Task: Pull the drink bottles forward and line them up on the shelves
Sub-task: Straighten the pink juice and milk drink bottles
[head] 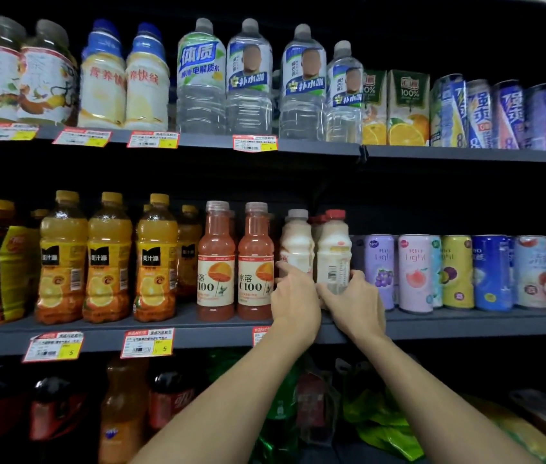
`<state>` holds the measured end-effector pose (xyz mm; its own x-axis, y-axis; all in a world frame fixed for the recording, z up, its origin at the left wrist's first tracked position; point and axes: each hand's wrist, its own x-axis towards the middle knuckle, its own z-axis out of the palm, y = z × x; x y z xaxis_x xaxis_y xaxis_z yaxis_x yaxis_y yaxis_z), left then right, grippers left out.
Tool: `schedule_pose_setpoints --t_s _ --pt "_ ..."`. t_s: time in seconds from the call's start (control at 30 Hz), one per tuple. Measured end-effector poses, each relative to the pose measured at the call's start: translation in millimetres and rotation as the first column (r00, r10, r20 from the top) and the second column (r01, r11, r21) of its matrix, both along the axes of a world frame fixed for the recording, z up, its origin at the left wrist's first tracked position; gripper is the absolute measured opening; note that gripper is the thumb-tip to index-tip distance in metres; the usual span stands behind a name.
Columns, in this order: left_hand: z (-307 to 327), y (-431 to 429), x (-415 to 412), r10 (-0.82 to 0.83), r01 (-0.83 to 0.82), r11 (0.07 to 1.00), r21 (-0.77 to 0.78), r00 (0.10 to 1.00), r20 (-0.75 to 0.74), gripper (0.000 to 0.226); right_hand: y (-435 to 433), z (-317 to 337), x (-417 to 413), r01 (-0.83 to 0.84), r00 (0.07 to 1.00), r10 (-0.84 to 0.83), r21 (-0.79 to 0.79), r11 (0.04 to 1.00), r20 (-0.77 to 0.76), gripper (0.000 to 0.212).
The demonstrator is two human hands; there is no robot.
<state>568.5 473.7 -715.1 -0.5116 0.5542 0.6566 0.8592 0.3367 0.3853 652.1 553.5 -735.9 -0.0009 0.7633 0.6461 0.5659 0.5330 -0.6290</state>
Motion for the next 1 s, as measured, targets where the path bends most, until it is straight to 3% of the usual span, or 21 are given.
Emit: schedule_pose_setpoints --t_s 0.3,0.47,0.67,0.83,1.0 --pt "-3.2 -2.8 5.8 -0.060 0.057 0.996 0.067 0.997 0.052 0.068 -2.6 -1.5 1.7 -0.020 1.000 0.021 0.029 0.999 -0.020 0.052" --pt "-4.8 -21.8 13.5 -0.080 0.075 0.991 0.110 0.996 0.036 0.055 -10.6 3.8 17.8 -0.075 0.996 0.073 0.045 0.996 0.048 0.058" --pt "-10.4 -38.5 12.8 -0.176 0.161 0.973 0.167 0.981 0.080 0.060 -20.0 10.3 33.0 -0.161 0.986 0.162 -0.038 0.986 0.043 0.068" --pt "-15.1 -43.3 11.2 -0.229 0.194 0.949 0.247 0.966 0.119 0.046 -15.8 5.0 41.8 -0.254 0.967 0.255 -0.029 0.967 0.012 0.041" --pt "-19.3 -40.8 13.8 -0.189 0.158 0.959 0.237 0.975 0.117 0.041 -8.5 -1.2 39.9 -0.224 0.971 0.221 0.030 0.974 0.087 0.062"
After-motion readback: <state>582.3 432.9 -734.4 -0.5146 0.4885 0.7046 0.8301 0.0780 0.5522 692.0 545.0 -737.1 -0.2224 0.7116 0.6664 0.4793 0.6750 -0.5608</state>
